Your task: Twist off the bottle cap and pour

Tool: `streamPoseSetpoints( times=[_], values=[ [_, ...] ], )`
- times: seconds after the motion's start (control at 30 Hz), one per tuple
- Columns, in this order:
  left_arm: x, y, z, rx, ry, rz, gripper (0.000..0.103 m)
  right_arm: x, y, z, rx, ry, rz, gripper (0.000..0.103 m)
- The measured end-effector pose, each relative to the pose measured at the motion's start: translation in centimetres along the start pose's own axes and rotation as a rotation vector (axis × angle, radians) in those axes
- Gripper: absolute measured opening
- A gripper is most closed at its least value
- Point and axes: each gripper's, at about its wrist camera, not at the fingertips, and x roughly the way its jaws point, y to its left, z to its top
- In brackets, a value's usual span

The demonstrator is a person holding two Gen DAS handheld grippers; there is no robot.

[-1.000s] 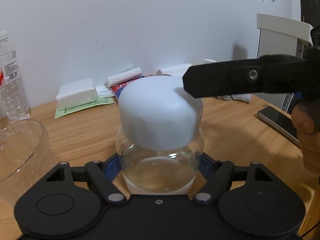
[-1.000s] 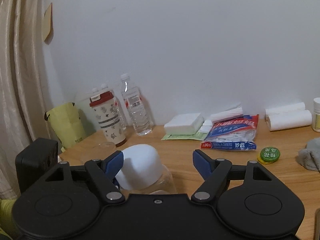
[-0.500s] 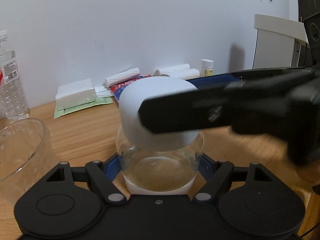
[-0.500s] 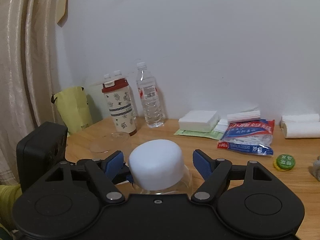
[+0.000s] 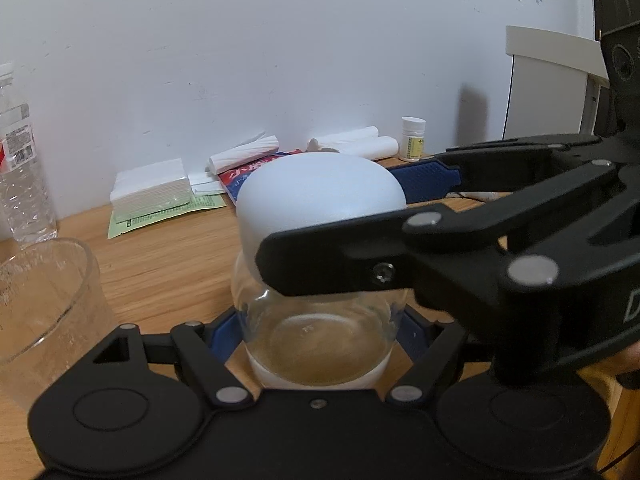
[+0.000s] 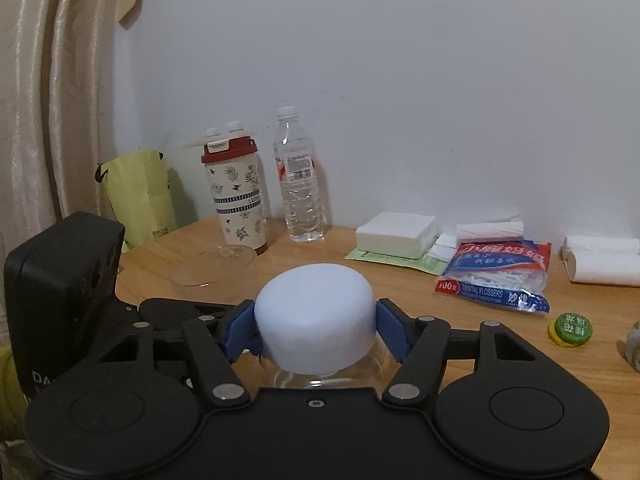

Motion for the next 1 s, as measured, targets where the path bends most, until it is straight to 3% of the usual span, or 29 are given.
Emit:
streamPoseSetpoints(
  times=[0.47, 1.0],
  values=[
    [-0.3, 0.5, 0.1, 0.032, 0.006, -0.047, 0.079, -0.1, -0.8, -0.3, -0.096, -0.008, 0.098, 0.070],
    [-0.4, 0.8, 0.1, 0.053, 0.014, -0.086, 0.079, -0.5, -1.8, -1.1, -0.123, -0.048, 0.172, 0.069]
  ],
)
